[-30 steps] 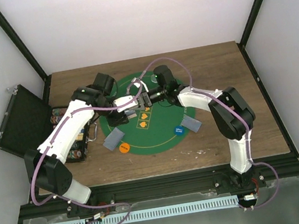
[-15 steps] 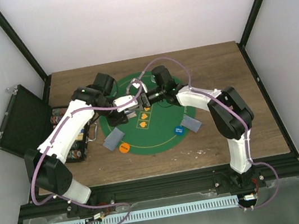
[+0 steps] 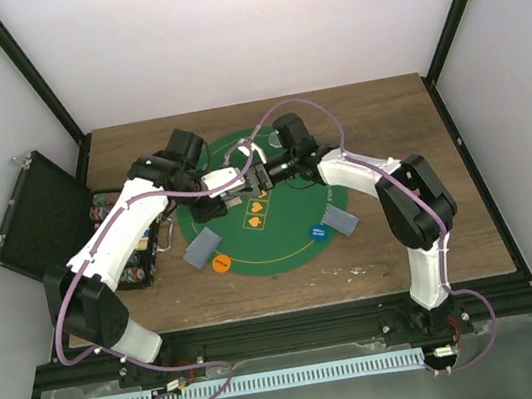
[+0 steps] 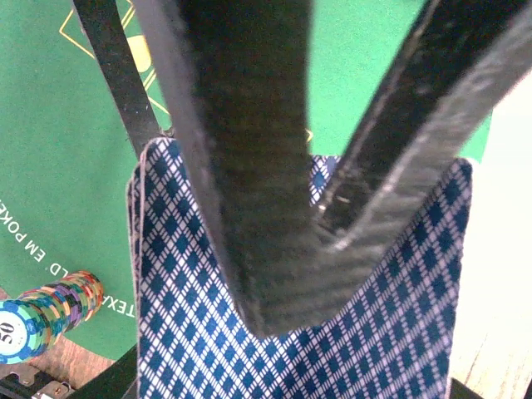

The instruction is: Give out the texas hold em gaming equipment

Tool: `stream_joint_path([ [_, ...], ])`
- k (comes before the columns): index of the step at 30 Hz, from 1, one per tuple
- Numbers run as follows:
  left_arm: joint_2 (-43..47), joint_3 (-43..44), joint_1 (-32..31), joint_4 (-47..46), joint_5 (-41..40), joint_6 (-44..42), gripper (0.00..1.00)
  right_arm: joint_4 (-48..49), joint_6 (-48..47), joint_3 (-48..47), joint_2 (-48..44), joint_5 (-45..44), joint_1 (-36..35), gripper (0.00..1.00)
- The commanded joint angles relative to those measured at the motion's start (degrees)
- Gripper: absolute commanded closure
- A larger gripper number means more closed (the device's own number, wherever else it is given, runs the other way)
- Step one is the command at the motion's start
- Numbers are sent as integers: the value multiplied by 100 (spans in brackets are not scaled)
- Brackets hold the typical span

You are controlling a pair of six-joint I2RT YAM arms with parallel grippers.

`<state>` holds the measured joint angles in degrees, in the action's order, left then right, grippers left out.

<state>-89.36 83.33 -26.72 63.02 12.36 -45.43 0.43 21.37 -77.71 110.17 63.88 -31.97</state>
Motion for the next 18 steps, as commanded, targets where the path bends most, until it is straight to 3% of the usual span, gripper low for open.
stream_joint_path([
  [1,-20,1,1,-149,-14,-7,55,-291,-154,-386,89,270,-70,15],
  [7,-6,22,21,-150,-74,-9,55,-821,-478,-479,189,-94,-68,25],
  [14,24,-36,75,-184,-76,-1,55,-1094,-556,-415,-50,-511,181,46],
  [18,7,-36,79,-194,-75,-5,56,-1203,-615,-434,-158,-625,226,53],
])
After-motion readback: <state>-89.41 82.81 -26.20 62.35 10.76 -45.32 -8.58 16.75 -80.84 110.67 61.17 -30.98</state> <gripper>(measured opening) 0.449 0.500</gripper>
